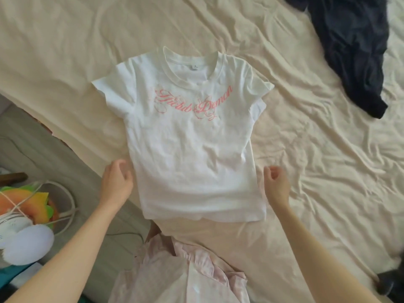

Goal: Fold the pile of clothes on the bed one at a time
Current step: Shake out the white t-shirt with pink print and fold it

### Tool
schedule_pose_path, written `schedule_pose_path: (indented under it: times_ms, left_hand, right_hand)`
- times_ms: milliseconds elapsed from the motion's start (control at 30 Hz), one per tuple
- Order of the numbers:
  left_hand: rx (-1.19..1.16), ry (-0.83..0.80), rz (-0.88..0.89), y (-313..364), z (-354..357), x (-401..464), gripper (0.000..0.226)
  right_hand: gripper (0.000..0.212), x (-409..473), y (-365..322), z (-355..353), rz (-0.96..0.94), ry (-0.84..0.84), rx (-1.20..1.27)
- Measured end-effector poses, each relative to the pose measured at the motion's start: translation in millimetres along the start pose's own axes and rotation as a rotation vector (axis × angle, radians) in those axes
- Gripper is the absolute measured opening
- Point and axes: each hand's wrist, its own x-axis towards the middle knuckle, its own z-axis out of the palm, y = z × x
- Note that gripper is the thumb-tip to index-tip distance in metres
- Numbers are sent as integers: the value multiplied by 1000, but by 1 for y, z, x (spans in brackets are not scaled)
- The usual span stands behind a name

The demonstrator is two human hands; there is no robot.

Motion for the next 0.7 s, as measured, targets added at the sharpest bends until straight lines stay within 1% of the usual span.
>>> schedule_pose_path:
  times_ms: [67,133,200,267,333,367,433,500,533,567,600,633,700]
  left_hand:
    - [91,119,198,35,-11,19,30]
    - [160,163,392,77,-16,37,28]
    - [199,152,558,119,-10,52,27]
    - [149,75,645,162,5,68,29]
    - [27,-30,612,202,24,84,33]
    - [-34,-67,570,220,33,92,36]
    - [-145,-100,466,253,47,111,40]
    - [-202,-121,343,278,57,130,41]
    - [-243,-138,293,288,60,139,37]
    - [-315,-151,258,296,63,145,29]
    - [-385,-157,231,303,66,151,15]
    - [-418,-144,206,310,69,154,13]
    - [-400,-79,188,319,73,159,32]
  right_hand:
    - [15,21,-32,1,-95,-2,8]
    - [18,42,-63,7,-100,-51,80]
    - [21,59,-89,15,-6,-124,282]
    - [23,72,-106,21,180,-235,604]
    - [19,81,-113,23,398,-340,861]
    - [17,87,-114,23,472,-384,926]
    - [14,97,-114,21,522,-436,1005]
    - [9,104,-115,15,477,-418,1103]
    - [6,105,-115,11,427,-403,1148]
    - [8,105,-114,6,371,-391,1181]
    - [11,103,-113,1,312,-377,1196]
    - [14,100,-111,-3,259,-358,1191]
    - [17,95,-110,-10,171,-296,1154]
